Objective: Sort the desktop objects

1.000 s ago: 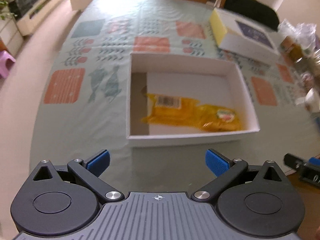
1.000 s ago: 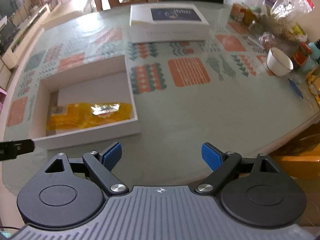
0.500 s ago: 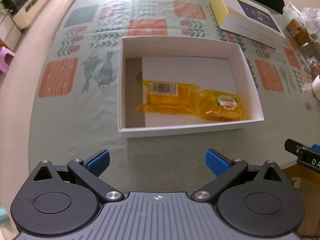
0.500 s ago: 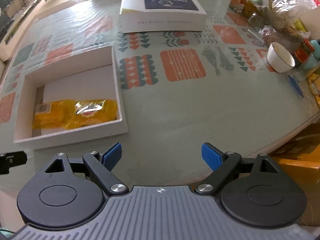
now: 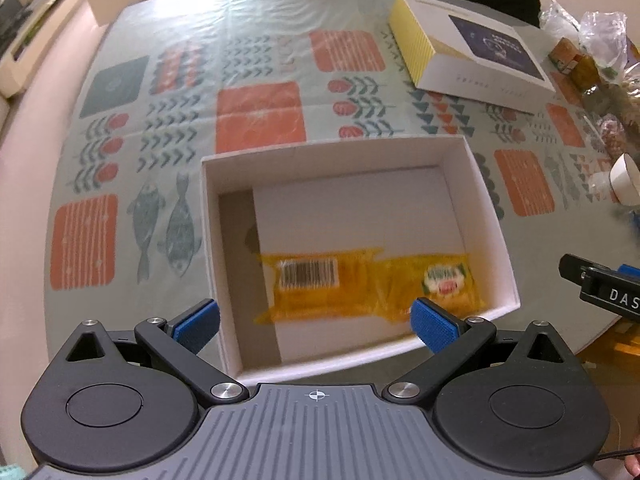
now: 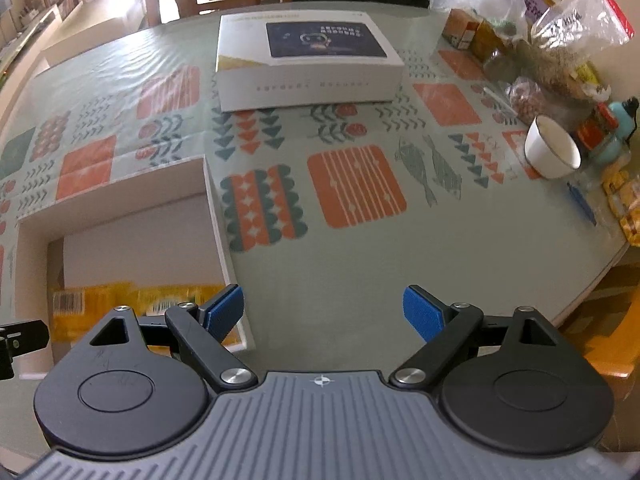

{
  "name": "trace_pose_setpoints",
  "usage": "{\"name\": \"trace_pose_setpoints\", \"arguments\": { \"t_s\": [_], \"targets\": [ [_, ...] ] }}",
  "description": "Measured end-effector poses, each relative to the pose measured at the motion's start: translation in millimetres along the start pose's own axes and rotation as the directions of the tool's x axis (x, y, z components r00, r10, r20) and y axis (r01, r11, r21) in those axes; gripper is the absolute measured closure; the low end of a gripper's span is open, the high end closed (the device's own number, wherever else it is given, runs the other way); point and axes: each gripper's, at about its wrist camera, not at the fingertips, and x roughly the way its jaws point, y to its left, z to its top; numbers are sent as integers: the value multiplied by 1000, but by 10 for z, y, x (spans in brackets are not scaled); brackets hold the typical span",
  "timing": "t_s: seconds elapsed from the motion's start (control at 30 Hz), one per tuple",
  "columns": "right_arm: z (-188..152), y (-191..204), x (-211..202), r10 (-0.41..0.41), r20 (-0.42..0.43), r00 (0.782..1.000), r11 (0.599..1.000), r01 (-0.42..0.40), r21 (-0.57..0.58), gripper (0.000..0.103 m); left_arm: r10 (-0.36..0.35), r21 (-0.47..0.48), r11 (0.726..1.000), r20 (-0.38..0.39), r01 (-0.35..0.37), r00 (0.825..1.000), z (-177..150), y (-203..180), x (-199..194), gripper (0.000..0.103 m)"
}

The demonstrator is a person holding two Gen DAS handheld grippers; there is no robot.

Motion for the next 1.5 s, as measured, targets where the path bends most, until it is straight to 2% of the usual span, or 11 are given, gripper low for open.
{"name": "trace_pose_setpoints", "arguments": {
  "t_s": [0.13,0.3,0.4,0.5,0.7,0.93,1.2,1.5],
  "targets": [
    [139,75,55,-20,4,1000,1000,20,1,0,-7,34,999,-23,8,1000,157,-53,76,0],
    [214,-65,67,-53,17,998,998,53,-24,0,-21,73,997,-33,23,999,359,-209,163,0],
    [336,-148,115,-35,23,999,999,34,2,0,-34,59,998,-40,36,999,489,-306,219,0],
    [494,-235,182,-37,44,998,999,37,12,0,-33,25,999,-14,33,999,644,-423,233,0],
    [885,-480,401,-29,58,998,999,31,-31,0,-31,-17,999,33,32,999,999,-698,268,0],
    [1249,-691,726,6,63,998,996,-1,-88,0,-3,-25,1000,18,4,1000,1305,-1016,415,0],
    [1643,-935,1088,30,66,997,995,-24,-95,0,34,-47,998,-6,-34,999,1627,-1272,673,0],
    [2100,-1122,1416,30,74,997,990,-20,-137,0,-4,-57,998,16,4,1000,2114,-1484,936,0]
  ]
}}
